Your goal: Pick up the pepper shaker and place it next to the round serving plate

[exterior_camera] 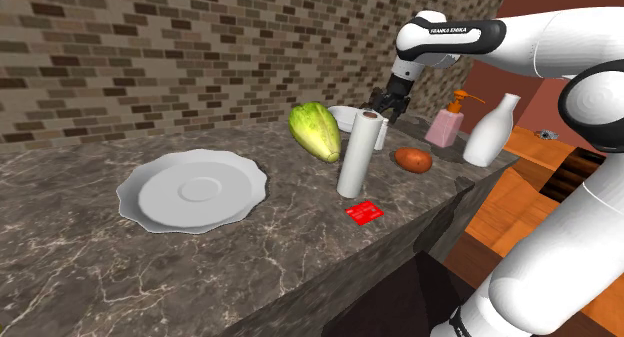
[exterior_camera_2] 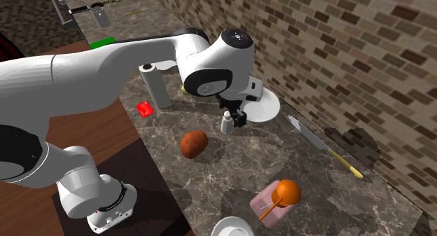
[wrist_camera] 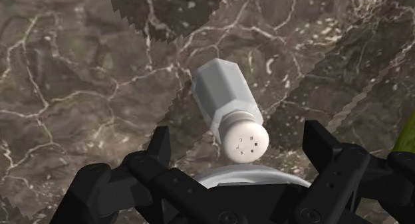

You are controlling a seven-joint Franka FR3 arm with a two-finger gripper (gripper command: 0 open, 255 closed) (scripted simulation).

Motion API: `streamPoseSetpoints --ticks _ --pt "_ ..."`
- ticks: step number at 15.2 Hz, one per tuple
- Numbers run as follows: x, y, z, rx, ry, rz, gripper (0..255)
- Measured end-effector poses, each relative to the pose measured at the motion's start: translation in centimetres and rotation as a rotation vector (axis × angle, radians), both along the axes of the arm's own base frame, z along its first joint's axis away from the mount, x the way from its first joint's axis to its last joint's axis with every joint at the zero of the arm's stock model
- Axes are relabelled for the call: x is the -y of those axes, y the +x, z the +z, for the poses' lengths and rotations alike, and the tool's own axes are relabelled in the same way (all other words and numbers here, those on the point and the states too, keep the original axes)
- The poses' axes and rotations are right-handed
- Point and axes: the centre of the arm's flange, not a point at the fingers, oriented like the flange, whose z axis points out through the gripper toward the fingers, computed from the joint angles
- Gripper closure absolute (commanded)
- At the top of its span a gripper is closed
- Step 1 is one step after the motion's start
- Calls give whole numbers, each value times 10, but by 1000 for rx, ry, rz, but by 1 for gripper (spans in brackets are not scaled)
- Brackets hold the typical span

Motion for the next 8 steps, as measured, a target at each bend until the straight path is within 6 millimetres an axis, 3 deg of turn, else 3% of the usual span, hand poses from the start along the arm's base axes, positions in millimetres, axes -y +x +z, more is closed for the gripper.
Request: streamPoseSetpoints --ticks 1,2,8 --pt "0 0 0 0 0 0 0" --pt "0 0 0 0 0 0 255" --pt "0 0 0 1 0 0 255"
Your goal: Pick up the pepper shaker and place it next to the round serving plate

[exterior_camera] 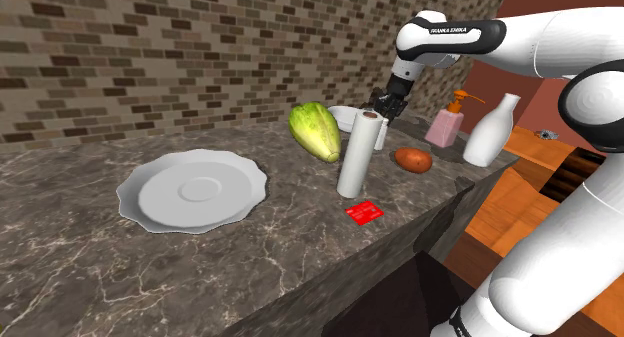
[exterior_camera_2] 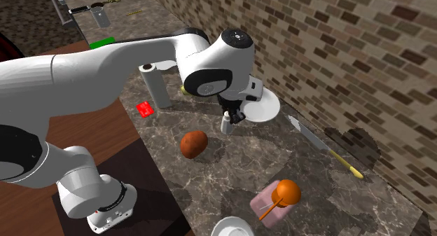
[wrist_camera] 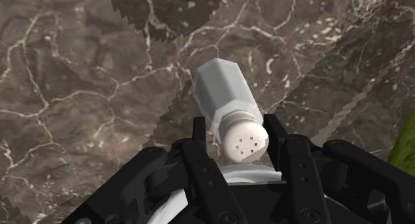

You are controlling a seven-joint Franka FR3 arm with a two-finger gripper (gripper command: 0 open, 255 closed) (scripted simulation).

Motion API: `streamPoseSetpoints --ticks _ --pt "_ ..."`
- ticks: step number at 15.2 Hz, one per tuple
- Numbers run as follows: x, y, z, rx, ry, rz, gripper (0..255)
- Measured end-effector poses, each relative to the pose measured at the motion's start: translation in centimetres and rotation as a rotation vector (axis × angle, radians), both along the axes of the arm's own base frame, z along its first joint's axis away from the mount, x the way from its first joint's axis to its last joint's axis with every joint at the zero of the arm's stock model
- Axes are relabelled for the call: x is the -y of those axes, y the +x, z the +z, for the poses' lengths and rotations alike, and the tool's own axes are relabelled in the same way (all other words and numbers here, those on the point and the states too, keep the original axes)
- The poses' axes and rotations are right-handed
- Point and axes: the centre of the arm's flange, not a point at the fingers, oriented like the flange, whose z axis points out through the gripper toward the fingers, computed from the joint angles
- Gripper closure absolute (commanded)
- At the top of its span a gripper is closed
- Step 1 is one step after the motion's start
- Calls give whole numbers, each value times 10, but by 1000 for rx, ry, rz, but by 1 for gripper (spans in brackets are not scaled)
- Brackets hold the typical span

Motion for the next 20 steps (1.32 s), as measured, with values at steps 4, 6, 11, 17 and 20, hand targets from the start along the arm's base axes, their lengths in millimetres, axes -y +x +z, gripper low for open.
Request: streamPoseSetpoints --ticks 4,6,11,17,20 --pt "0 0 0 0 0 0 255" --pt "0 0 7 0 0 0 255" --pt "0 0 31 0 0 0 255" --pt "0 1 63 0 0 0 255" --pt "0 1 79 0 0 0 255"
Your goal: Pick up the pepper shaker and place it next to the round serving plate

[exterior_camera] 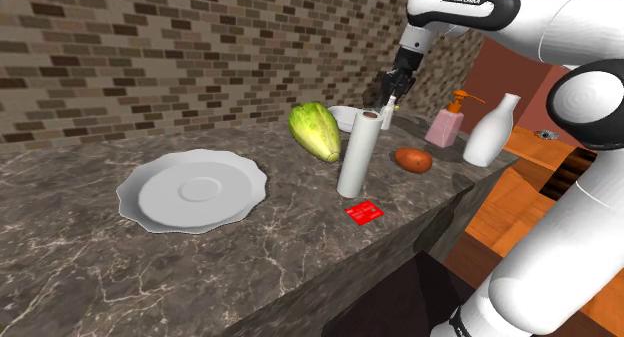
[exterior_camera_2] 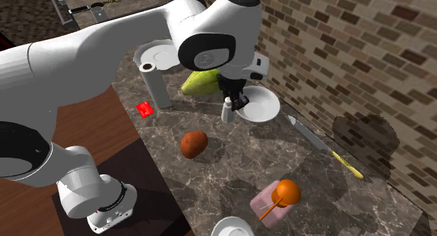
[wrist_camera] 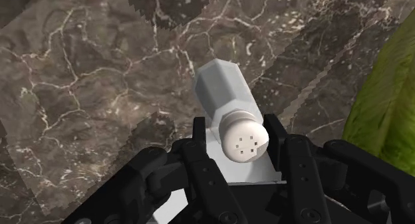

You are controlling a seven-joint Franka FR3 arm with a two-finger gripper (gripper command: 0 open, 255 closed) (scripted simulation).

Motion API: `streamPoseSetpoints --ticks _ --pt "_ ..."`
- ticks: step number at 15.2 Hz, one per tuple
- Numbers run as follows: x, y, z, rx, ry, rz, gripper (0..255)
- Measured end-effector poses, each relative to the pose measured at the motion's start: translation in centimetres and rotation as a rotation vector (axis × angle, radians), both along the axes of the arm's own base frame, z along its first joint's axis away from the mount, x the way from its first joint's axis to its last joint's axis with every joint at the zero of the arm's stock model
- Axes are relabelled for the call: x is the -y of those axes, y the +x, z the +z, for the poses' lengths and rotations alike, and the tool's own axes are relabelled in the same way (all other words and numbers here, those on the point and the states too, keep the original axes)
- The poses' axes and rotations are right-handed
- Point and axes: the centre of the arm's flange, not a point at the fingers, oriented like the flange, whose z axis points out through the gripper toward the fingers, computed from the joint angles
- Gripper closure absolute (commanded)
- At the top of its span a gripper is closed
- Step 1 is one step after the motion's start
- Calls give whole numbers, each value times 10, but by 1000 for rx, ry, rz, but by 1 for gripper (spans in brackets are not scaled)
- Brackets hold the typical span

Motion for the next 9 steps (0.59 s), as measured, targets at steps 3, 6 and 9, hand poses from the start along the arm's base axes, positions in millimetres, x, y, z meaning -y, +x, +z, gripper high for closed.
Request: streamPoseSetpoints --ticks 3,6,9 --pt "0 -1 16 0 0 0 255" --pt "-1 -1 32 0 0 0 255" --pt "0 0 48 0 0 0 255"
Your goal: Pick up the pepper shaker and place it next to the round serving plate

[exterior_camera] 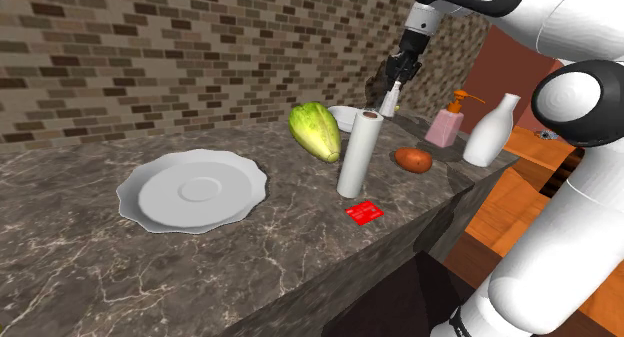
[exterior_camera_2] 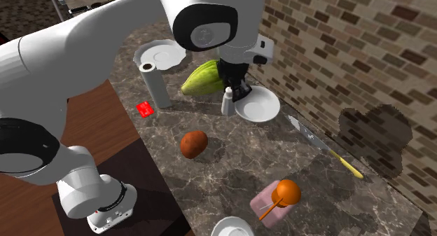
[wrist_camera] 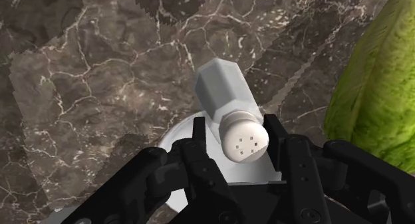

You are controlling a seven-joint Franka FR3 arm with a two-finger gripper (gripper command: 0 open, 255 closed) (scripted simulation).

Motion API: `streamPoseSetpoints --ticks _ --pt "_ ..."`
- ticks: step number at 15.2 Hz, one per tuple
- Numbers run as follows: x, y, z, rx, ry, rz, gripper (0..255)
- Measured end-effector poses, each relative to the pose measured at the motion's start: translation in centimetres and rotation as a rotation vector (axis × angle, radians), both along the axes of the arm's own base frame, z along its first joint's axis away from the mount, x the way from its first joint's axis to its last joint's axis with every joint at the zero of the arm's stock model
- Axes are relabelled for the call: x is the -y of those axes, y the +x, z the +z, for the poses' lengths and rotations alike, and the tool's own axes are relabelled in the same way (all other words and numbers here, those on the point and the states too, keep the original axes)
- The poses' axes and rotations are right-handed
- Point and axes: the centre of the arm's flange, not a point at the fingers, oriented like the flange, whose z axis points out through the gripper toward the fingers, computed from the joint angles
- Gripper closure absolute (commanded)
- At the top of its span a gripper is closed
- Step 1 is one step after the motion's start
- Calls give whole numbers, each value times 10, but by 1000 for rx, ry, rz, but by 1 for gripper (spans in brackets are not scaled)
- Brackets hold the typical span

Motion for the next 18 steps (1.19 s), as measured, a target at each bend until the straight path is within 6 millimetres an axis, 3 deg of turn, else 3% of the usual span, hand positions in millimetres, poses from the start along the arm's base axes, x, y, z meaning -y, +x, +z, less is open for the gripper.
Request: streamPoseSetpoints --ticks 10,13,18 --pt "0 -2 51 0 0 0 255" --pt "-25 9 46 -1 1 1 255" --pt "-86 31 36 -1 0 2 255"
